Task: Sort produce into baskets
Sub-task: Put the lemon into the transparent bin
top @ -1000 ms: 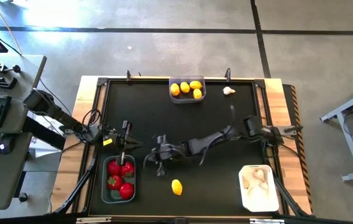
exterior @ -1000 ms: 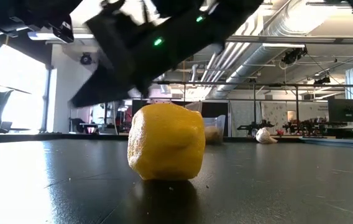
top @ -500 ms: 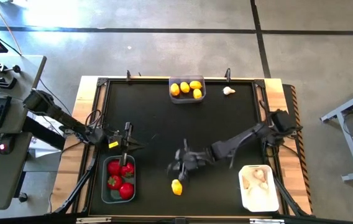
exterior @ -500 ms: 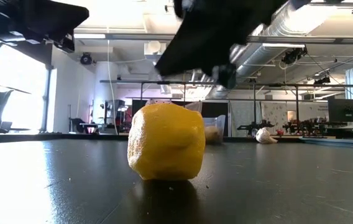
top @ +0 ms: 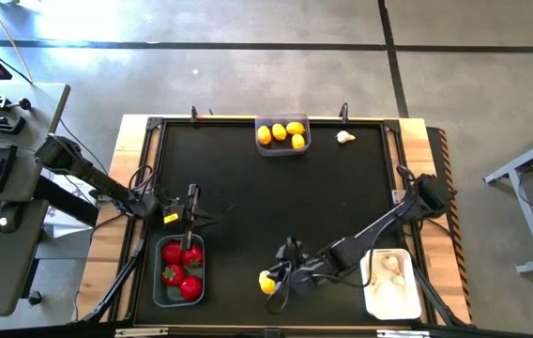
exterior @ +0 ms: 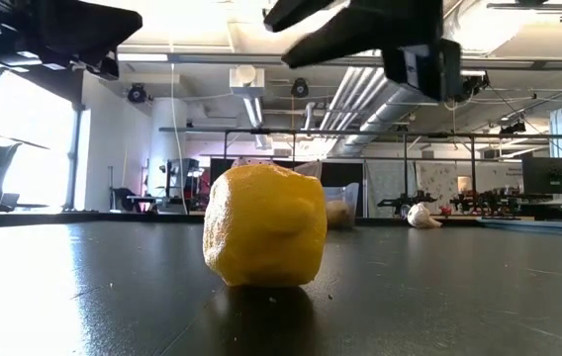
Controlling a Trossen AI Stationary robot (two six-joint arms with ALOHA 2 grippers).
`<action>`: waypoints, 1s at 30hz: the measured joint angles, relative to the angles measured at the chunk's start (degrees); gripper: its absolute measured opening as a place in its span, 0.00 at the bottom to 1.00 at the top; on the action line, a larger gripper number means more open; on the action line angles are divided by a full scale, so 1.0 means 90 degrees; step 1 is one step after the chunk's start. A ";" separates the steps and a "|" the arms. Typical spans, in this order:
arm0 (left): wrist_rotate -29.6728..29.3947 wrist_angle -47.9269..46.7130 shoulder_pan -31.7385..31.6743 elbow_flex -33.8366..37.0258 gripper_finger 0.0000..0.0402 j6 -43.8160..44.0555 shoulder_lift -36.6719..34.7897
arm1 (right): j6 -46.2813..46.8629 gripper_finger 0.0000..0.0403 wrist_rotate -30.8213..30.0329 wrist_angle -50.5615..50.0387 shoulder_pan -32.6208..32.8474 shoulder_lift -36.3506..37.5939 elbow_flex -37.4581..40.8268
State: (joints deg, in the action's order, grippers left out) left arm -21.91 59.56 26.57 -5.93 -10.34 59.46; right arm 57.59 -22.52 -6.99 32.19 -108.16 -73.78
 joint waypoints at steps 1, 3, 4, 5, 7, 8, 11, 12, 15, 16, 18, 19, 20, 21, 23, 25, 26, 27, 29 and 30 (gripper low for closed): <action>0.0000 0.0001 0.0001 0.0000 0.00 -0.0036 0.0000 | 0.0199 0.19 -0.0003 -0.0024 0.0026 -0.0006 0.0000; -0.0023 0.0001 0.0002 0.0000 0.00 -0.0082 0.0000 | 0.0686 0.27 0.0019 -0.0050 0.0053 -0.0053 -0.0009; -0.0060 0.0001 0.0001 0.0000 0.00 -0.0084 0.0000 | 0.0904 0.31 0.0055 -0.0056 0.0053 -0.0089 -0.0008; -0.0107 0.0001 0.0001 0.0000 0.00 -0.0086 0.0000 | 0.1124 0.35 0.0125 -0.0059 0.0049 -0.0135 -0.0009; -0.0178 -0.0001 0.0000 0.0000 0.00 -0.0097 0.0000 | 0.1551 0.43 0.0259 -0.0060 0.0016 -0.0244 -0.0010; -0.0200 -0.0001 0.0002 0.0000 0.00 -0.0134 0.0000 | 0.1724 0.47 0.0406 -0.0060 -0.0004 -0.0295 -0.0010; -0.0216 -0.0004 0.0000 0.0000 0.00 -0.0306 0.0000 | 0.1976 0.53 0.0736 -0.0036 -0.0106 -0.0468 -0.0009; -0.0216 -0.0004 0.0000 0.0000 0.00 -0.0358 0.0000 | 0.2053 0.53 0.0794 -0.0005 -0.0136 -0.0513 -0.0007; -0.0216 -0.0011 0.0000 0.0000 0.00 -0.0444 0.0000 | 0.2175 0.54 0.0999 0.0235 -0.0225 -0.0640 -0.0008; -0.0216 -0.0014 0.0001 0.0002 0.00 -0.0477 0.0000 | 0.2226 0.54 0.1049 0.0258 -0.0252 -0.0680 -0.0010; -0.0216 -0.0026 0.0000 0.0002 0.00 -0.0488 0.0000 | 0.2323 0.54 0.1152 0.0228 -0.0301 -0.0778 -0.0010; -0.0216 -0.0028 0.0000 0.0002 0.00 -0.0498 0.0000 | 0.2340 0.54 0.1225 0.0223 -0.0334 -0.0833 -0.0010; -0.0216 -0.0028 0.0000 0.0002 0.00 -0.0532 0.0000 | 0.2340 0.54 0.1312 0.0220 -0.0356 -0.0900 -0.0010; -0.0216 -0.0028 0.0000 0.0002 0.00 -0.0538 0.0000 | 0.2352 0.54 0.1427 0.0245 -0.0379 -0.0962 -0.0010; -0.0216 -0.0049 0.0002 0.0002 0.00 -0.0537 0.0000 | 0.2390 0.54 0.1605 0.0354 -0.0422 -0.1041 -0.0010; -0.0216 -0.0109 0.0002 0.0002 0.00 -0.0533 0.0000 | 0.2371 0.54 0.1734 0.0411 -0.0464 -0.1070 -0.0010; -0.0216 -0.0162 0.0002 0.0002 0.00 -0.0533 0.0000 | 0.2315 0.54 0.1762 0.0414 -0.0487 -0.1073 -0.0010; -0.0214 -0.0190 0.0002 0.0005 0.00 -0.0533 0.0000 | 0.2244 0.54 0.1785 0.0402 -0.0501 -0.1073 -0.0010; -0.0214 -0.0208 0.0002 0.0005 0.00 -0.0531 0.0000 | 0.2091 0.52 0.1775 0.0401 -0.0530 -0.1073 -0.0010; -0.0214 -0.0208 0.0002 0.0005 0.00 -0.0532 0.0000 | 0.2028 0.50 0.1758 0.0396 -0.0538 -0.1073 -0.0010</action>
State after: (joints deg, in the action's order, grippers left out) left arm -23.83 57.69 26.59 -5.89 -15.12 59.46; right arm 75.84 -6.70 -3.42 27.35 -117.82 -73.87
